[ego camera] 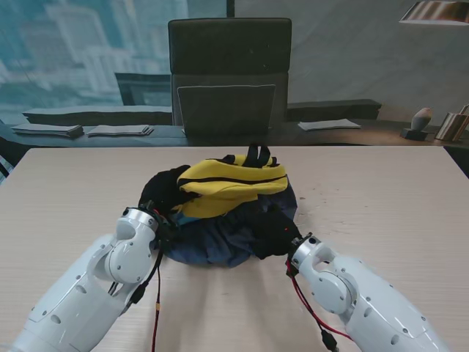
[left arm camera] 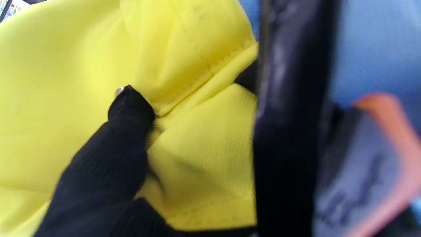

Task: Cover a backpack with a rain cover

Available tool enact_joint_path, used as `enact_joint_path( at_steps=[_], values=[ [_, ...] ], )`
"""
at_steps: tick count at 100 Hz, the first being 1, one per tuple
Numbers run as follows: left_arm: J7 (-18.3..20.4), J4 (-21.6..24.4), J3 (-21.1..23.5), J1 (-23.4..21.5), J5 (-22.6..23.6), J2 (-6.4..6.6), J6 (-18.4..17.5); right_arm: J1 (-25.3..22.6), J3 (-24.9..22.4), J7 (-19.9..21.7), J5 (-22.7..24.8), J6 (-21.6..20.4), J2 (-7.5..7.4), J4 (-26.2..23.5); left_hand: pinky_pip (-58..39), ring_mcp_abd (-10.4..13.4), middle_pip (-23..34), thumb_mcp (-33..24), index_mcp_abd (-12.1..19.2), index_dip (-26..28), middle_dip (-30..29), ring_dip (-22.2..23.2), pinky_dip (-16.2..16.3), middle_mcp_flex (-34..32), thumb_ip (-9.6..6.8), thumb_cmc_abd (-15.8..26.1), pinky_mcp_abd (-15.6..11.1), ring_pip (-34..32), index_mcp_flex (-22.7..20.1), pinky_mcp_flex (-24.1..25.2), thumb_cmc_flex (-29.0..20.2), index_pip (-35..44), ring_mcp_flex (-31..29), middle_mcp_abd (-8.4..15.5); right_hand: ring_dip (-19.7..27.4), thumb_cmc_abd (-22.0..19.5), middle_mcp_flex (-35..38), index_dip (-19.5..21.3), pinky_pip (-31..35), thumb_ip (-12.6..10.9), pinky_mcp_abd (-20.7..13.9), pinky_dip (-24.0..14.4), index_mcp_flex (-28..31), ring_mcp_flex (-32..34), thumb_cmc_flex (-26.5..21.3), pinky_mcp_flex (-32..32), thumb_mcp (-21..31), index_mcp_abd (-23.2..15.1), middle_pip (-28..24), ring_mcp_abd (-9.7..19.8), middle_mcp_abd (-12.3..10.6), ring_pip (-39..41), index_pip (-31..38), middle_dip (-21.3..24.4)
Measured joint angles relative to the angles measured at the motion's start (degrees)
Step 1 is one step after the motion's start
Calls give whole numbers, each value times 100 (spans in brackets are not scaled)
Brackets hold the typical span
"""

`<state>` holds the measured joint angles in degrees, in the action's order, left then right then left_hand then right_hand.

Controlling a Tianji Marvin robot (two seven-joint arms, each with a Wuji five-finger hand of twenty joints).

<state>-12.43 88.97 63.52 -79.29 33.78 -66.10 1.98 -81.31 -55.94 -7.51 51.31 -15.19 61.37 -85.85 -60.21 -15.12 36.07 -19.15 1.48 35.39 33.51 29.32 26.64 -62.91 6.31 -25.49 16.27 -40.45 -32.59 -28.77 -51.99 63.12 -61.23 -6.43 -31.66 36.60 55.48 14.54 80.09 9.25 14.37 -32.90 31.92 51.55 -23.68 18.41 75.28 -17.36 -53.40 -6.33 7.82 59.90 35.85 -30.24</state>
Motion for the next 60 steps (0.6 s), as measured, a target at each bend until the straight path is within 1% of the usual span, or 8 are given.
enact_joint_path(
  at_steps=[10, 17, 20, 29, 35, 45, 55, 60],
  values=[
    [8, 0, 0, 6, -54, -5, 16, 297, 572, 516, -263, 566, -48, -105, 0, -1, 18, -1, -2, -22, 0, 1, -23, -121, 0, 0, 0, 0, -7, -67, -1, 0, -56, 0, -112, -127, -20, -5, -13, 0, -55, -159, -430, -10, 1, -8, -54, -5, 0, 3, 0, 4, -42, -153],
    [4, 0, -1, 11, -187, -16, 46, 533, 972, 521, -460, 879, -47, -96, 0, -57, 19, -130, -96, -82, 0, 1, -28, -145, 35, -13, 63, 0, -51, -91, -1, 1, -87, -66, -131, -147, -25, -5, -13, 0, -85, -250, -590, -14, 1, -9, -54, 2, -1, 4, 0, 9, -56, -220],
    [-11, -2, -4, 15, -238, -24, 53, 659, 1158, 501, -521, 1013, -36, -63, -1, -72, 19, -234, -158, -84, 0, 1, -28, -197, 58, -51, 85, 0, -59, -126, -1, 2, -124, -91, -137, -255, -191, -18, -60, 0, -212, -288, -818, -126, 16, -79, -148, 2, -3, 42, 0, 9, -89, -256],
    [-52, -2, -11, 18, -491, -59, 87, 981, 1544, 729, -790, 1699, 53, 5, -1, -144, 55, -302, -311, -108, 2, 43, -29, -250, 59, -62, 207, 0, -121, -218, -1, 2, -210, -196, -195, -429, -605, -77, -68, 0, -236, -418, -1313, -430, -1, -299, -301, 153, -133, 63, 8, 75, -61, -354],
    [-55, 5, -5, 12, -577, -80, 102, 1133, 1695, 723, -1033, 2073, 158, 113, -2, -152, 55, -392, -348, -108, 7, 61, -70, -284, 60, -73, 244, 0, -121, -301, -1, 2, -269, -220, -195, -490, -758, -80, -69, 0, -261, -478, -1472, -503, -1, -407, -354, 256, -148, 58, 12, 91, -74, -360],
    [-34, 76, 17, -30, -644, -94, 129, 1321, 1861, 509, -1095, 2136, 340, 450, -3, -263, 61, -530, -467, -116, 68, 62, -147, -297, 61, -146, 425, 0, -184, -419, -1, -2, -337, -329, -197, -550, -964, -85, -75, 0, -272, -544, -1526, -638, -1, -521, -356, 260, -221, 60, 15, 141, 3, -364],
    [-54, 143, 5, -68, -1080, -121, 206, 1390, 1926, 464, -1130, 2175, 416, 625, -3, -354, 69, -558, -608, -165, 72, 125, -174, -358, 61, -214, 564, 0, -295, -480, -4, -7, -394, -437, -197, -552, -1018, -144, -77, 2, -312, -575, -1526, -820, -1, -593, -411, 254, -270, 65, 15, 146, 58, -368],
    [-60, 163, -22, -71, -1239, -138, 246, 1399, 1956, 319, -1169, 2258, 451, 711, -3, -361, 75, -611, -622, -168, 80, 126, -178, -359, 62, -215, 577, 0, -296, -499, -7, -7, -404, -463, -197, -552, -1110, -144, -124, 2, -312, -580, -1526, -839, -1, -651, -411, 236, -276, 65, 23, 147, 67, -374]
  ],
)
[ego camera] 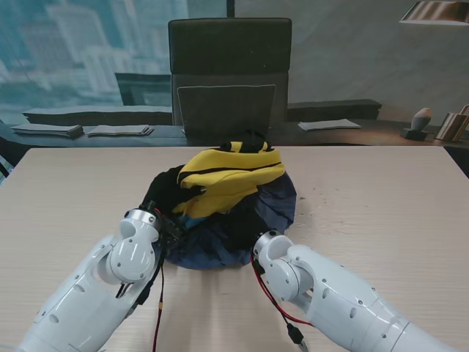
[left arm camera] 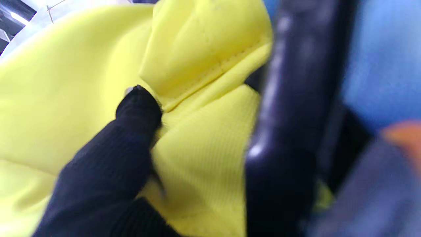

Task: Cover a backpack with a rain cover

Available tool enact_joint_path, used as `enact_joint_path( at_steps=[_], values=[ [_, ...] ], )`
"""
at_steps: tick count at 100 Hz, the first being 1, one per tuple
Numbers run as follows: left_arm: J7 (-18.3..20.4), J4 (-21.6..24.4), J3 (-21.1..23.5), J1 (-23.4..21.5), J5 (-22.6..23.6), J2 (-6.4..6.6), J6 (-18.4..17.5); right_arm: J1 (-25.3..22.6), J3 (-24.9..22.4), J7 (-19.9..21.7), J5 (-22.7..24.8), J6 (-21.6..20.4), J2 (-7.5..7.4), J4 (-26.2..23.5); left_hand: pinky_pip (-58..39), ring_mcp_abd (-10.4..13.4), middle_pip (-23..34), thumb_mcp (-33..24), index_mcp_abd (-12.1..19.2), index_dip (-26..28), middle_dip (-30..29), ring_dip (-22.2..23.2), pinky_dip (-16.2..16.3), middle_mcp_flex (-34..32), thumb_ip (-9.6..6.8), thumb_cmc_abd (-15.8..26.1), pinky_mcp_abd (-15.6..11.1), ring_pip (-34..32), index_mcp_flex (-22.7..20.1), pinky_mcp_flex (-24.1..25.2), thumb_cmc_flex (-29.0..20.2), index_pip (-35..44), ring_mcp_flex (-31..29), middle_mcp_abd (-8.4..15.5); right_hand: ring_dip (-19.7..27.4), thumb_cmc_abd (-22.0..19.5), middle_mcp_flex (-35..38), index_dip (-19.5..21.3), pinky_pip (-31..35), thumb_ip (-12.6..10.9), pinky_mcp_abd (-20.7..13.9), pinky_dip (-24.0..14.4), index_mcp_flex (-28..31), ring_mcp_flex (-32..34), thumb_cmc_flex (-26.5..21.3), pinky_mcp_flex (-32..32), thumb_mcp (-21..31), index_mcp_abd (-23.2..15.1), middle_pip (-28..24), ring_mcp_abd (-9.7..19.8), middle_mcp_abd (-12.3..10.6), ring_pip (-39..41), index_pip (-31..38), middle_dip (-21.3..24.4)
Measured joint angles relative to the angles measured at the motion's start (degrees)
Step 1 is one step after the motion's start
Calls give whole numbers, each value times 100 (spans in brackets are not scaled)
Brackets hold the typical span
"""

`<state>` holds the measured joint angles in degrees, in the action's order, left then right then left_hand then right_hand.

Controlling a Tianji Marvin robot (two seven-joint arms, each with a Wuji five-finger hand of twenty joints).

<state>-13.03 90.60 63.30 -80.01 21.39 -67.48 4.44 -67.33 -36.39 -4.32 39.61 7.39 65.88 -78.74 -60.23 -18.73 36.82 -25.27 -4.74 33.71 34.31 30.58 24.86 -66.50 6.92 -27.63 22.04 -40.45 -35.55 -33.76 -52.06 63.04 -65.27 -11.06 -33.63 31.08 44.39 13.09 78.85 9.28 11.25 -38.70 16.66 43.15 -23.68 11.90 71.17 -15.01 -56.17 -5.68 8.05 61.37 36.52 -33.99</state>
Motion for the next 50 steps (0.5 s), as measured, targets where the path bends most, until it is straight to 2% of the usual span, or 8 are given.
enact_joint_path(
  at_steps=[7, 30, 50],
  values=[
    [2, 14, -61, 8, -100, -22, 39, 3, 18, -206, -51, 134, 62, 146, 0, -2, 0, -4, -53, -1, 1, 0, -40, -1, 0, 0, 6, 0, 0, -9, -1, 0, -1, -20, 0, 0, -69, -2, -17, 0, -2, -18, 0, -27, 0, -88, 0, -37, 0, 0, 36, 0, 3, -2],
    [60, -59, -321, 160, -628, -99, 31, -90, -232, -195, -114, 257, 113, 322, 0, -71, 2, -5, -148, -4, 51, 8, -45, 0, 0, 0, 85, -51, -5, -13, -57, -56, -2, -114, -1, -2, -269, -5, -25, 0, -44, -62, -89, -148, 0, -232, -2, -10, -71, 1, 51, 1, 116, -2],
    [67, -123, -478, 265, -1039, -189, 20, -217, -447, -301, -14, 106, 53, 367, 0, -98, 2, -5, -239, -4, 58, 72, -45, -1, 0, 0, 127, -68, -5, -13, -75, -76, -3, -175, -1, 22, -269, -6, -27, 0, -45, -65, -56, -148, 0, -235, -3, -379, -72, 1, 57, 2, 164, -2]
  ],
)
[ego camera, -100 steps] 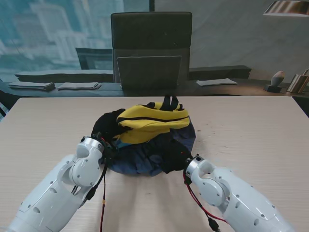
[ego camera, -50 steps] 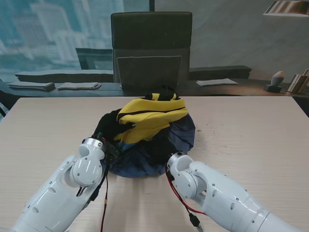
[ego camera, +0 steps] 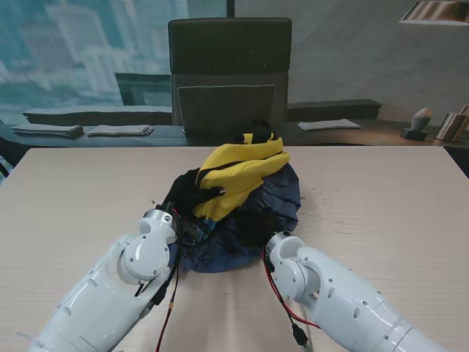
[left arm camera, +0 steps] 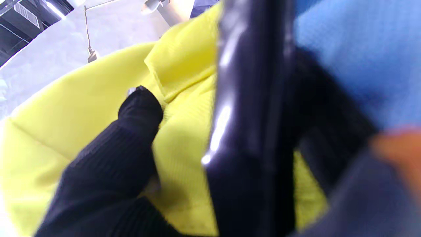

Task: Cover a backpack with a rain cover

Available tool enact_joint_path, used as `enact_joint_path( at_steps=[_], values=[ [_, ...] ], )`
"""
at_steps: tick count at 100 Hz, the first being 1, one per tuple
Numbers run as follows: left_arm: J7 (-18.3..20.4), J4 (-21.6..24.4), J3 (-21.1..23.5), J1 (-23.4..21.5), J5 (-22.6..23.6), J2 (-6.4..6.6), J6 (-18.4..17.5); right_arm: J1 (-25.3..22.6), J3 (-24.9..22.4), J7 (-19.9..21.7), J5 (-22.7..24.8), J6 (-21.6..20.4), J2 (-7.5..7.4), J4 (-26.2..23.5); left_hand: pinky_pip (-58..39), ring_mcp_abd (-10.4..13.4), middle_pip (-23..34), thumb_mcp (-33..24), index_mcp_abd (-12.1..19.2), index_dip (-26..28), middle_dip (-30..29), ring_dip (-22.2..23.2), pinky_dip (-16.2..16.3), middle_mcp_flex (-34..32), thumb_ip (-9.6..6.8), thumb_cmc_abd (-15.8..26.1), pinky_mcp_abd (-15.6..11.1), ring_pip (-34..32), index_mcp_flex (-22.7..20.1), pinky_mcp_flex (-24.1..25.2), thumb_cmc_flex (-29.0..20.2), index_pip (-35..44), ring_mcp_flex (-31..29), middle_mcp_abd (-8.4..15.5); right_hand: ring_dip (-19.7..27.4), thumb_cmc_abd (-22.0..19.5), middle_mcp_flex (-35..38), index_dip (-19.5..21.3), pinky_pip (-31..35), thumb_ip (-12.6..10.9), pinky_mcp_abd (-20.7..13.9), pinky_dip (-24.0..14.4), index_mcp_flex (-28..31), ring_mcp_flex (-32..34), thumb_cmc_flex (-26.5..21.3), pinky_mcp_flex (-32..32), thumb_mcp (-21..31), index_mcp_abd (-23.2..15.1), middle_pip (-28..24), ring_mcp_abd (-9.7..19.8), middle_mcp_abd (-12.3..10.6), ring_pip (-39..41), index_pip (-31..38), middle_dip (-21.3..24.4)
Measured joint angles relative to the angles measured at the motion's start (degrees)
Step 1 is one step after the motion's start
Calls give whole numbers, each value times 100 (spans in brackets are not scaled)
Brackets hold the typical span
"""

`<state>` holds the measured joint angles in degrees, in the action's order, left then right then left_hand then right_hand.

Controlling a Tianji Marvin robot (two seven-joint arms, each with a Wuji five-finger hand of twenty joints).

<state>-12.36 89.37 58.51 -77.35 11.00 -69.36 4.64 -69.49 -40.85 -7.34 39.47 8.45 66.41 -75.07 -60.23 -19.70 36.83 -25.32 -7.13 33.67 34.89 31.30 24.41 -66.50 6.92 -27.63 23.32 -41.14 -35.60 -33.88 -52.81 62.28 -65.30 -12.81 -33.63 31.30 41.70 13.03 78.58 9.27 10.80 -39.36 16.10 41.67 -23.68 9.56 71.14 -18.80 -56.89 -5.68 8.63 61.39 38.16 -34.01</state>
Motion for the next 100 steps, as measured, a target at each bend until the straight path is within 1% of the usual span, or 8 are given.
enact_joint_path(
  at_steps=[13, 32, 42, 79, 86, 93, 96, 100],
  values=[
    [119, 3, -22, 9, 419, 2, -63, -1, 9, -138, -27, -294, -10, 101, -6, 0, 22, 0, 0, 0, 62, 24, 0, 0, 0, 4, 1, -55, 0, 0, -1, 0, 0, 0, 0, 98, -68, -16, -63, 0, 0, 0, 1, -1, 0, -48, 4, -208, -62, 57, 1, 0, -11, 0],
    [118, 45, 77, -61, 281, 5, -59, 89, 190, -124, -150, -348, -8, 139, -7, -24, 44, 0, 0, 0, 63, 82, 0, 0, 0, 4, 2, -62, -2, 25, -52, -1, 2, -4, 0, 276, -224, -146, -147, 0, -8, -1, -29, -201, -1, -155, 26, -334, -82, 177, -49, 0, -180, 0],
    [111, 65, 89, -88, 254, 8, -47, 192, 314, 204, -249, -290, -9, 118, -7, -26, 44, 0, 0, 0, 63, 82, 0, 0, 0, 4, 2, -62, -2, 26, -54, -2, 3, -4, -2, 415, -150, -213, -192, 0, -109, -1, 5, -216, -2, -217, 31, -445, -149, 228, -105, 0, -305, -50],
    [119, 122, 123, -130, 80, 6, -35, 546, 771, 490, -543, 151, 72, 217, -7, -37, 44, 0, 0, 9, 63, 82, -1, 0, 0, 4, 6, -62, -3, 46, -59, -6, 4, -8, -18, 416, -356, -142, -285, 0, -143, -67, 90, -355, 1, -451, -119, -504, -361, 301, -120, 58, -138, -446],
    [132, 131, 125, -136, 79, 7, -27, 618, 870, 596, -522, 195, 73, 239, -7, -38, 44, 0, 0, 10, 63, 82, -1, 0, 1, 4, 7, -62, -2, 61, -61, -8, 4, -8, -57, 437, -367, -10, -286, 2, -191, -73, 660, -355, 1, -467, -337, -344, -429, 346, -167, 58, 43, -579],
    [177, 134, 127, -138, 112, 14, -36, 650, 891, 690, -485, 208, 73, 239, -13, -38, 44, 0, 0, 46, 63, 82, -1, 0, 1, 4, 7, -62, -2, 91, -62, -12, 4, -8, -82, 653, -528, 478, -333, 2, -202, -141, 1610, -545, 0, -558, -346, -44, -431, 373, -173, 76, 260, -765],
    [217, 134, 128, -138, 185, 23, -53, 656, 891, 710, -458, 209, 70, 237, -53, -38, 44, 0, 0, 67, 63, 82, -1, 0, 1, 4, 7, -62, -2, 127, -62, -19, 5, -8, -86, 824, -617, 521, -340, 325, -216, -199, 1990, -615, -2, -581, -461, 57, -431, 380, -176, 74, 530, -813],
    [270, 134, 129, -137, 303, 37, -81, 661, 891, 727, -364, 194, 59, 229, -61, -38, 44, 0, 0, 70, 65, 82, -1, 0, 1, 4, 7, -62, -2, 153, -62, -20, 7, -8, -90, 1083, -653, 519, -340, 630, -258, -205, 2445, -668, -4, -614, -461, 149, -428, 410, -180, 90, 993, -821]
  ],
)
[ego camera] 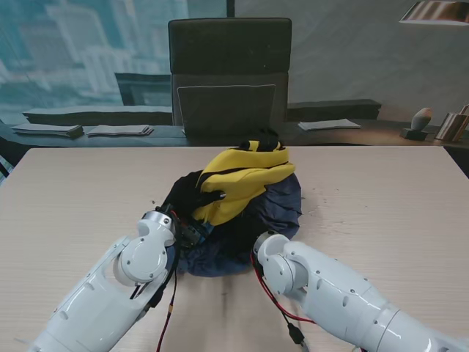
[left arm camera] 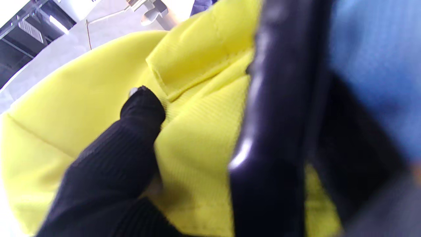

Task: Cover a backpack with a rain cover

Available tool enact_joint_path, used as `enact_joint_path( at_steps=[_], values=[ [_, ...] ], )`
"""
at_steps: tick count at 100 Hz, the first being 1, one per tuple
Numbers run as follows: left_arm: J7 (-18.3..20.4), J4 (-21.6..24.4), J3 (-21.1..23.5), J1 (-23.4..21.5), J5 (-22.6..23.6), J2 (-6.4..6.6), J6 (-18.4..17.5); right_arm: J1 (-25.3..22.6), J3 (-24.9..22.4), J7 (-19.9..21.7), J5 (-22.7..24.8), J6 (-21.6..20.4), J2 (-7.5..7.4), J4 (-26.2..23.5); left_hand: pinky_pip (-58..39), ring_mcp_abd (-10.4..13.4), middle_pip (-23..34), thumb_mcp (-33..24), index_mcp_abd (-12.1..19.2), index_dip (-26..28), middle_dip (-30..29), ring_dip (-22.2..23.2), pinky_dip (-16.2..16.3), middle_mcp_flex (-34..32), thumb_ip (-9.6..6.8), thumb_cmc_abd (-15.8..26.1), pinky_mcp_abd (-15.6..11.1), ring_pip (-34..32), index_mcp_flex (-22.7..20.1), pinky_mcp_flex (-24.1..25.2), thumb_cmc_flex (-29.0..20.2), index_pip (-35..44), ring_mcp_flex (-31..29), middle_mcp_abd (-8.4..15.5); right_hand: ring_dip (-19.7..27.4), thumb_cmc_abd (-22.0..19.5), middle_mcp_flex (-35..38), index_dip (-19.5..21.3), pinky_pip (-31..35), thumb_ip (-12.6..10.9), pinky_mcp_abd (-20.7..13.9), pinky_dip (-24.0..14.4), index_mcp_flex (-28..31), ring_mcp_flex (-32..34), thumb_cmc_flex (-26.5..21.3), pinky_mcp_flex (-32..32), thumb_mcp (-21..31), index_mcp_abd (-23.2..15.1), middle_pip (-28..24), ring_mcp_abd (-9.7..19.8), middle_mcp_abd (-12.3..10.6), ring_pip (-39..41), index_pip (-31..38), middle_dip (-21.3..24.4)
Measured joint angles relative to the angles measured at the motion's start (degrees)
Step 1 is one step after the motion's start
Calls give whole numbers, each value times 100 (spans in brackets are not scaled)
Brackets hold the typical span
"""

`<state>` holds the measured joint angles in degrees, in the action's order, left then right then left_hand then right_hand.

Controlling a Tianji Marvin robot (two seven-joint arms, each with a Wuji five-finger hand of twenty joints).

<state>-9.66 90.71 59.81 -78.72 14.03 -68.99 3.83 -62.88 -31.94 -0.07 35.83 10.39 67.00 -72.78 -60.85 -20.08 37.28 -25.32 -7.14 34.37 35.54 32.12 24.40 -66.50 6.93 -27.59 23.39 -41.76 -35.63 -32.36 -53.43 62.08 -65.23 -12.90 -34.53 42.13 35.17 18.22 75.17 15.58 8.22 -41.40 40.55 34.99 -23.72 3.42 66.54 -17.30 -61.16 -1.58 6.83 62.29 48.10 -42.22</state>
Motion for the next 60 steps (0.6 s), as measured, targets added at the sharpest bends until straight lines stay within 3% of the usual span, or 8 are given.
enact_joint_path(
  at_steps=[8, 14, 23, 33, 40, 43, 48, 60],
  values=[
    [64, -16, 0, 4, 111, 28, -66, 18, 2, 28, 372, -174, -44, -12, -6, -1, 0, 0, 7, 10, 30, 0, 0, 0, 0, 0, -24, 0, 0, 79, 0, 0, 5, 0, -1, 414, -200, 92, -3, 268, -80, -1, 817, -353, -58, -166, -6, 29, 172, 113, -216, -70, 753, 79],
    [82, -44, 1, 6, 118, 45, -131, 29, -24, 46, 468, -395, -89, -18, -11, -1, 0, 0, 34, 16, 61, 7, 0, 1, 0, 0, -92, 0, 0, 162, 0, -1, 9, 0, 27, 561, -159, 393, -27, 336, -178, -1, 1322, -563, -115, -348, 2, 111, 592, 221, -514, -314, 1069, 508],
    [157, -98, 6, 12, 252, 79, -273, 38, -133, 224, 382, -764, -159, -35, -14, -1, 10, 1, 52, 110, 63, 73, 0, 4, 0, 12, -199, -26, 0, 249, 0, -52, 65, 2, 326, 639, 602, 894, -246, 337, -235, 10, 1812, -601, -115, -540, 2, 116, 1548, 303, -702, -1072, 1286, 1591],
    [306, -180, 0, 48, 592, 132, -415, 41, -332, 829, 207, -1182, -265, -147, -18, -1, 13, 9, 115, 150, 122, 132, 19, 11, 0, 16, -331, -74, 0, 393, 0, -61, 142, 12, 614, 873, 1876, 1328, -483, 413, -216, 161, 2205, -556, -95, -567, 9, 77, 2256, 322, -702, -1547, 1358, 2168],
    [476, -306, -16, 110, 774, 187, -723, 44, -429, 1050, 199, -1407, -356, -241, -22, 1, 31, 19, 155, 211, 148, 173, 78, 56, 0, 19, -537, -138, 2, 549, 0, -71, 216, 44, 757, 1092, 2841, 1552, -489, 428, -111, 368, 2385, 95, -16, -547, 141, 75, 2245, 318, -592, -1760, 1369, 2189],
    [590, -366, -28, 146, 800, 218, -889, 40, -466, 1067, 191, -1424, -384, -271, -26, 6, 49, 27, 192, 270, 151, 213, 107, 85, 0, 27, -655, -149, 11, 605, 0, -105, 282, 73, 827, 1163, 3209, 1625, -498, 553, -49, 450, 2406, 386, -28, -482, 202, 77, 2131, 282, -428, -1890, 1369, 2171],
    [743, -461, -81, 223, 896, 277, -1091, 14, -555, 1115, 95, -1398, -414, -321, -27, 50, 58, 164, 321, 328, 163, 217, 134, 150, 0, 102, -773, -151, 70, 664, 5, -125, 339, 188, 903, 1218, 3733, 1738, -511, 566, 79, 693, 2529, 892, -28, -400, 241, 140, 1809, 204, -247, -1898, 1369, 1962],
    [803, -637, -247, 420, 1362, 371, -1130, 1, -659, 1656, -169, -1245, -498, -481, -28, 69, 66, 277, 465, 351, 202, 219, 143, 174, 0, 159, -860, -152, 73, 738, 9, -197, 344, 284, 917, 1216, 4190, 1897, -526, 596, 159, 1094, 2529, 1416, -34, -268, 241, 155, 1131, 145, -126, -1760, 1355, 1402]
  ],
)
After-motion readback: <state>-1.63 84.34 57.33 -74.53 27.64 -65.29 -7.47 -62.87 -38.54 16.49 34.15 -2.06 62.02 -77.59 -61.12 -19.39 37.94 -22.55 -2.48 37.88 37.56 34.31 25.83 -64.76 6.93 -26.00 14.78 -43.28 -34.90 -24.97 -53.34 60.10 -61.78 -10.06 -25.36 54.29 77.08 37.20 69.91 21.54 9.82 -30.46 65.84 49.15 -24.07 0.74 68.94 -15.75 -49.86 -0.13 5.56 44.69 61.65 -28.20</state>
